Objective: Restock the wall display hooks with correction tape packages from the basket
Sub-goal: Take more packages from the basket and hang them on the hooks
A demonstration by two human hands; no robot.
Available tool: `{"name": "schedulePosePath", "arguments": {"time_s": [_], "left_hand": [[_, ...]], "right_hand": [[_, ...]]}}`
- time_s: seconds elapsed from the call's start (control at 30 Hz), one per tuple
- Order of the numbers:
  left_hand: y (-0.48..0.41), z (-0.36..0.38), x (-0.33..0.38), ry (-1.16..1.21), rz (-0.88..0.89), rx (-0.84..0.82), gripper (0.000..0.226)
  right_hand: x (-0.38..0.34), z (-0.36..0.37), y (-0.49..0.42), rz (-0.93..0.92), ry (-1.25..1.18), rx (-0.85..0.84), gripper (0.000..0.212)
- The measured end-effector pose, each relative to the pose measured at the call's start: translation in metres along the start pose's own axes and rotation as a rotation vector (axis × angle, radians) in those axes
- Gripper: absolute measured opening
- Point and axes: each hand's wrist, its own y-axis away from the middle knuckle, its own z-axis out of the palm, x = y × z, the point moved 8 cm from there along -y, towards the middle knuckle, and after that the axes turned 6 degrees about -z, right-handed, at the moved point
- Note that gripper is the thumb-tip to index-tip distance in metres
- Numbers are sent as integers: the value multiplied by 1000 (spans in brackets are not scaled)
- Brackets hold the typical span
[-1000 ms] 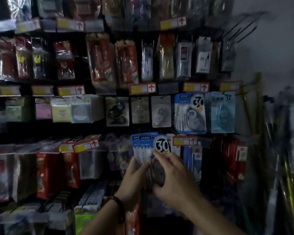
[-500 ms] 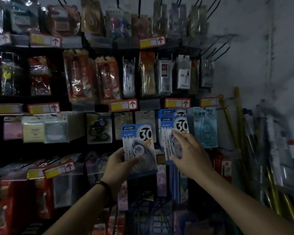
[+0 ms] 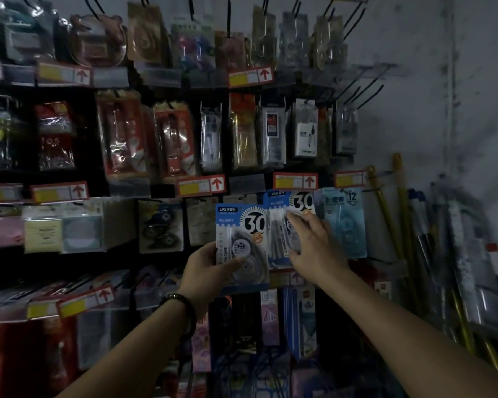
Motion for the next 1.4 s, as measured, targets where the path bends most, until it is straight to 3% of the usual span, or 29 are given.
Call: {"name": "schedulePosePath", "arguments": {"time_s": [0.5, 0.93, 1.0, 1.13, 1.23, 1.3, 1.4], "left_hand": [[3, -5, -6, 38, -44, -35, 28], [1, 4, -12, 24, -42, -39, 29], [1, 4, -13, 26, -42, -37, 30], [2, 4, -14, 15, -37, -31, 31], [3, 5, -12, 18, -23, -11, 31], [3, 7, -11, 19, -11, 5, 30], [7, 17, -6, 32, 23, 5, 28]], "right_hand": [[12, -1, -8, 95, -249, 13, 86], [14, 36, -24, 68, 58, -82, 99], [13, 39, -25, 67, 54, -100, 91], [6, 33, -17, 90, -3, -62, 56], [-12, 8, 0, -10, -95, 122, 42], [-31, -9, 19, -129, -159, 210, 44], [-54, -9, 44, -238, -220, 97, 69]]}}
